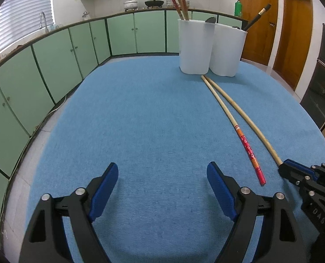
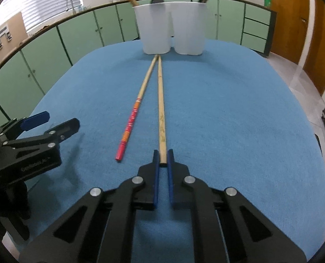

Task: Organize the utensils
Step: 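Grasp the plain wooden chopstick with the right gripper while the left grasps the red one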

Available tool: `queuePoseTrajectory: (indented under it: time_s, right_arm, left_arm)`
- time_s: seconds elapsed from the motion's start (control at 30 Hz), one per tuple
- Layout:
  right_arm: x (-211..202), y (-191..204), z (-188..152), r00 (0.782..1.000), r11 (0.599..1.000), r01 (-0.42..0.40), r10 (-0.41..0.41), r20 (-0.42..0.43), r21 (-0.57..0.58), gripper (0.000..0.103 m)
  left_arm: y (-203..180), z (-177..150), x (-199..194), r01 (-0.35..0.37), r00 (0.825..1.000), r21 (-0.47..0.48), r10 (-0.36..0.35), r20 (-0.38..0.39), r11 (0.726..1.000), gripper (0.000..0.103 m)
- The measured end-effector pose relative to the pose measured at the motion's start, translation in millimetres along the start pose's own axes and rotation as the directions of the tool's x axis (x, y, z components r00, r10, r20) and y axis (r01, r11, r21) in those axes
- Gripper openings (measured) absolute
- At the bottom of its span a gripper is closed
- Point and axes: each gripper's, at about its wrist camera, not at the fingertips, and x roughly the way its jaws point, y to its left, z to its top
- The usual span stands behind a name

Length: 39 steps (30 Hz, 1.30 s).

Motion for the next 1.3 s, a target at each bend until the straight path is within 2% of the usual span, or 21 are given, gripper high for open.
queuePoseTrajectory:
  time_s: [0.17,0.43,0.77,0.83,0.93,1.1,1.3]
  right_arm:
    - [-6.5,-24.4,-2.5,0.999,0.998,0.034,-0.034,0.007,0.046,0.006]
    - [-5.0,-50.9,-1.1,0.998,0.995,0.065,-0.066,0.011,0.078,0.006]
    - [-6.5,-67.1,-1.9,0.998,0.995,0.054,-0.055,0.008,0.085,0.006]
    - [-6.5,-67.7,-2.3,0.999,0.995,0.052,-0.053,0.008,0.085,0.006]
    - [-6.4,-68.4,-2.6,0.999,0.995,0.049,-0.05,0.008,0.086,0.006]
    - [-6.4,-65.8,-2.8,0.999,0.997,0.042,-0.042,0.007,0.071,0.01]
    - [-6.5,-64.9,-3.3,0.999,0.997,0.038,-0.039,0.007,0.068,0.012]
  left_arm:
    - [-11.0,-2.0,-4.5,0.032,1.0,-0.005,-0.032,0.001,0.999,0.081]
    - [-47.4,-4.4,-11.6,0.141,0.99,-0.012,-0.141,0.004,0.99,0.08]
    - [-69.6,-6.2,1.2,0.143,0.988,-0.015,-0.144,-0.06,0.99,0.071]
    - [-72.5,-6.6,0.6,0.134,0.989,-0.003,-0.134,-0.061,0.991,0.068]
    - [-74.1,-5.8,0.3,0.116,0.991,0.003,-0.115,-0.061,0.993,0.059]
    - [-71.7,-7.0,-2.3,0.111,0.993,-0.007,-0.111,-0.05,0.994,0.039]
    - [-72.6,-8.3,-3.6,0.091,0.995,-0.005,-0.091,-0.048,0.996,0.034]
